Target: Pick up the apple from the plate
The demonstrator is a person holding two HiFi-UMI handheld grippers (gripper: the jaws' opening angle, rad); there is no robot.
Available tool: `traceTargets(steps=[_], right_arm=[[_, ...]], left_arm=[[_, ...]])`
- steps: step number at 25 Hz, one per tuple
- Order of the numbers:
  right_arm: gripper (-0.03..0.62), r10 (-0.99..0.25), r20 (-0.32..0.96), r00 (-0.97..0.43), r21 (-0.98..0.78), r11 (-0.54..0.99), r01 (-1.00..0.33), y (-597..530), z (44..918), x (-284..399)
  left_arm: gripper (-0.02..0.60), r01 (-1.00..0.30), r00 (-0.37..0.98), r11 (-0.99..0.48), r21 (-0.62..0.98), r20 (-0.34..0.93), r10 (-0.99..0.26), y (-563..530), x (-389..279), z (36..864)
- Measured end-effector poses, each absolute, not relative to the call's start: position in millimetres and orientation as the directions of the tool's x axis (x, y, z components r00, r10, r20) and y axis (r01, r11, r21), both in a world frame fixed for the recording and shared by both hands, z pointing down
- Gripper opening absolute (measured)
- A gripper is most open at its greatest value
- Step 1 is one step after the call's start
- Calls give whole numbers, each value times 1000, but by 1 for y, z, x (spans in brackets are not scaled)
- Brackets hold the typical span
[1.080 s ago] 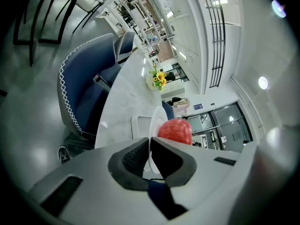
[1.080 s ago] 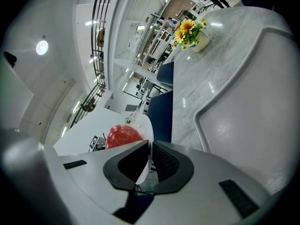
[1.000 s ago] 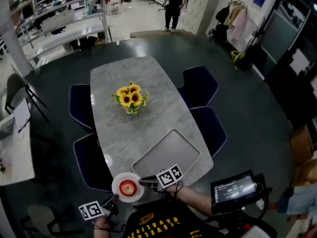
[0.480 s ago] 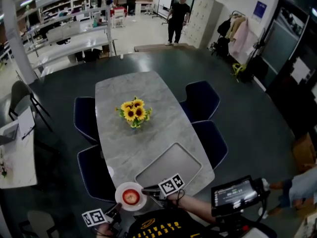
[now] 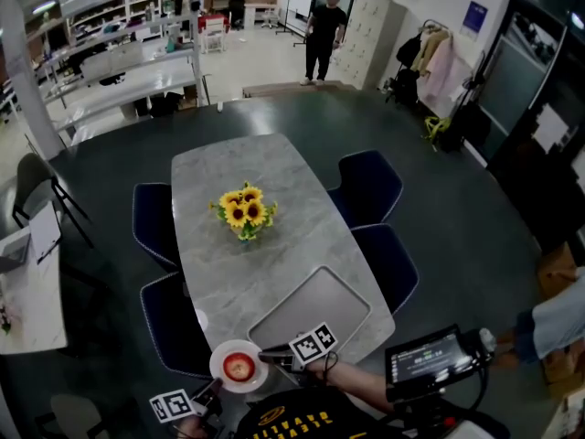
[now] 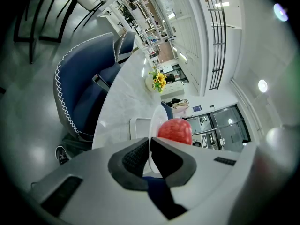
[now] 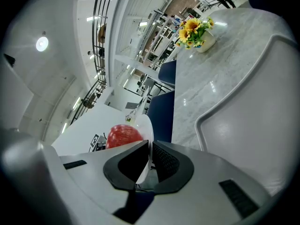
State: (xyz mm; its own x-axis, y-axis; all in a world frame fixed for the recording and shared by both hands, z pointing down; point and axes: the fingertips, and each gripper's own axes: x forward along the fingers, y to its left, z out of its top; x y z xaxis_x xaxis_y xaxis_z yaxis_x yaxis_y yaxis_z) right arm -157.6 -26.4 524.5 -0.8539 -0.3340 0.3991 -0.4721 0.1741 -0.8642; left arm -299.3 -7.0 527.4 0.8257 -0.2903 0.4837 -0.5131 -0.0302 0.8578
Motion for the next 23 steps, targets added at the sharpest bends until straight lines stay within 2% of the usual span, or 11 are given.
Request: traceTargets(steps=[4,8,18,23], right_arm=[[32,-336,400,-853,-865,169,-473,-26,525,-158],[32,-336,401,-853,-864,172,-474,-28,526,-157],[32,-350,401,-846,-862,167,-478,-29,529,-154],[32,-419,427,-801,-845,130,-518,-29,529,-120]], left_arm=[[20,-472,848,-43,880,440,-295,-9,-294,523],[20,-507,828,-22,861,480,-290,-8,-299,528],[20,-499,835,-26,866,473,-280,-10,-294,530],[20,-454,872,-13,891,441,-214,-20,-261,540]])
